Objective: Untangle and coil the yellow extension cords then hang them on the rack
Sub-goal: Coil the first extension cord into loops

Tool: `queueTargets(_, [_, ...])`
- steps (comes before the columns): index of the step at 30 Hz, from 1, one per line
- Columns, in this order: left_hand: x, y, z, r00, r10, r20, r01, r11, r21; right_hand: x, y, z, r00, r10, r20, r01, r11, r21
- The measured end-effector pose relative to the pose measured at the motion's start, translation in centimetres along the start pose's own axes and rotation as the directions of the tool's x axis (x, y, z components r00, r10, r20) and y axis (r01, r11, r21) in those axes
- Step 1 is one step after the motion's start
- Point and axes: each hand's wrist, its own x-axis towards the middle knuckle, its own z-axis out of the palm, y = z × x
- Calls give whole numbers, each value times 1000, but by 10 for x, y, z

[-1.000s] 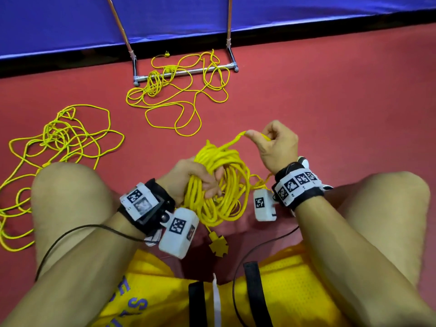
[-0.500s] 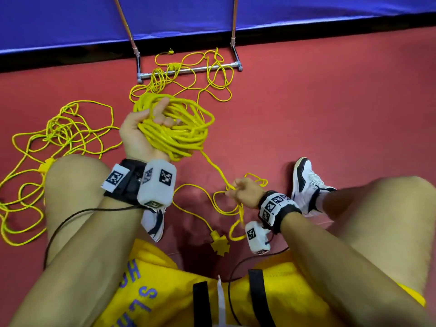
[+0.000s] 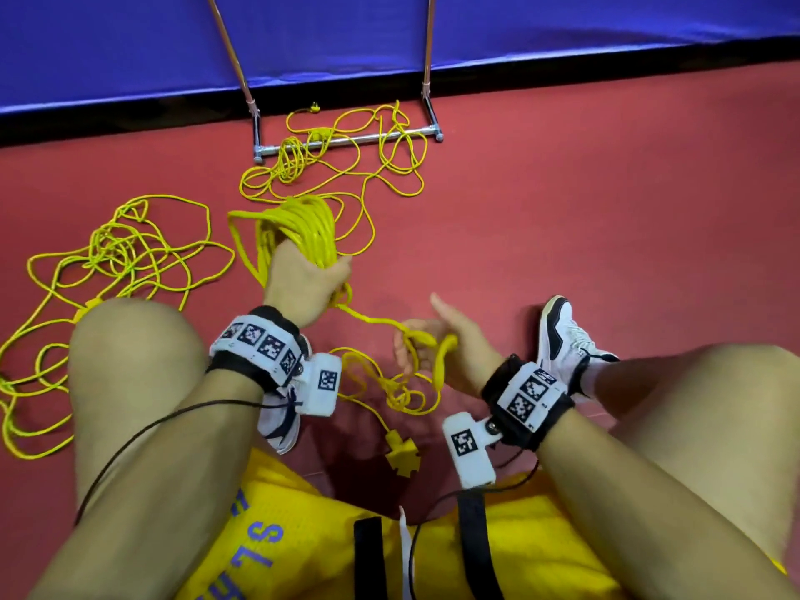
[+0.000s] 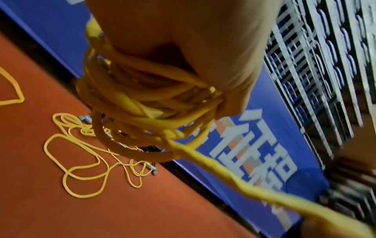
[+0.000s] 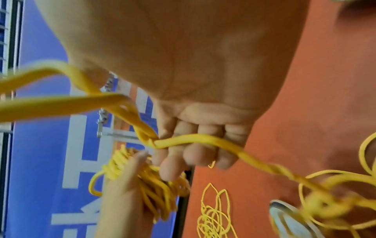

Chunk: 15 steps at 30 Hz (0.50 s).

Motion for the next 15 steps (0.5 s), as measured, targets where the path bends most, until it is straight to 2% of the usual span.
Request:
queueTargets(3, [-5,-13,8,988,-15,151,-22,971,239,-8,-19,-8,1000,6,-19,-5,997,76])
queueTargets(5, [-3,-21,7,984,-62,166,-3,930,367,-19,-30,-17,1000,-19,-18,19,999,49])
queueTargets(7, [3,-24,1,986,-93,136,33,920,390,-27,-39,-24,985,-133,-110,132,991,-16])
queueTargets(8, [4,-23,-3,986,-108,129,55,930,364,-29,-41,-25,951,-227,-211,204,971,-127])
queueTargets(9, [4,-22,-6,986,-108,129,61,945,322,-29,-43,-26,889,-330,-316,249,930,-270])
queueTargets(11, [2,-20,-7,969,-131,212,51,938,344,-25,-49,-33,700,-506,-504,293,847,-443])
queueTargets(13, [-7,-18,-4,899,-177,400,-19,898,440,-22,-59,-46,504,-564,-654,345,826,-447])
queueTargets(15, [-17,-26,5,806,-238,542,-11,909,417,-25,-71,-62,393,-574,-718,364,814,-452])
